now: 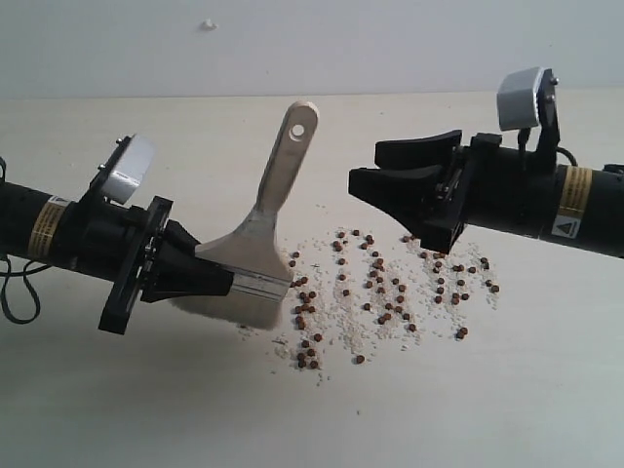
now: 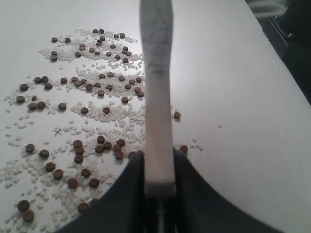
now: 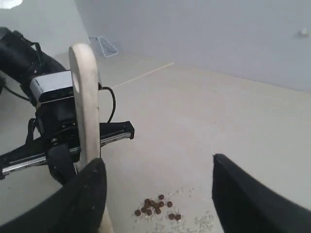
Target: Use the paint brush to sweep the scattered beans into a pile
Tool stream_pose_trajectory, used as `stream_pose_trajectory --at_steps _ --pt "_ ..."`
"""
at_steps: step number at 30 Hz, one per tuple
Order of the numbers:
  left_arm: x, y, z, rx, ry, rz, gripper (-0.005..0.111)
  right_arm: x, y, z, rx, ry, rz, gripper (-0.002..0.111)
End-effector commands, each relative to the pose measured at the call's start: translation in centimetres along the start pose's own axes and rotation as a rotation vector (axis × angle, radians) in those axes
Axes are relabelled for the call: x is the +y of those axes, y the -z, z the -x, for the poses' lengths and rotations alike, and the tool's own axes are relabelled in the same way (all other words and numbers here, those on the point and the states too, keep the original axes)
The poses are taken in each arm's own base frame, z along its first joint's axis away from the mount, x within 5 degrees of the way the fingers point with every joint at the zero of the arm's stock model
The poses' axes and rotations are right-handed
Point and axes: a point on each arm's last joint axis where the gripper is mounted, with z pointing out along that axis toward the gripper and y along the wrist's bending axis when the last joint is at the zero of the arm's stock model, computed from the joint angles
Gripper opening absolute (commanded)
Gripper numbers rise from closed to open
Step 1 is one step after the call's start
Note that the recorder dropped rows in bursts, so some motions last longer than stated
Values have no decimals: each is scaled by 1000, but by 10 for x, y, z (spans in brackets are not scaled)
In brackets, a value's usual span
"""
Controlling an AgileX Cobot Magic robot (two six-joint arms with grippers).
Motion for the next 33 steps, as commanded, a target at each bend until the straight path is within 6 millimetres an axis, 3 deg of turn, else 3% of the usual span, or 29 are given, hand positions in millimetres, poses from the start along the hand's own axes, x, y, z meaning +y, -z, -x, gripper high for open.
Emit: stream_pose_trajectory --at_steps 1,9,23,33 --pt "-1 1 0 -17 -10 -5 0 0 -19 0 4 56 81 61" --pt "6 2 6 -64 -35 51 0 6 -46 18 -48 110 139 61" --pt "8 15 39 -153 -85 157 0 -1 -53 35 -98 135 131 61" --pt "5 13 38 -126 -82 123 0 -1 -53 35 -95 137 134 61"
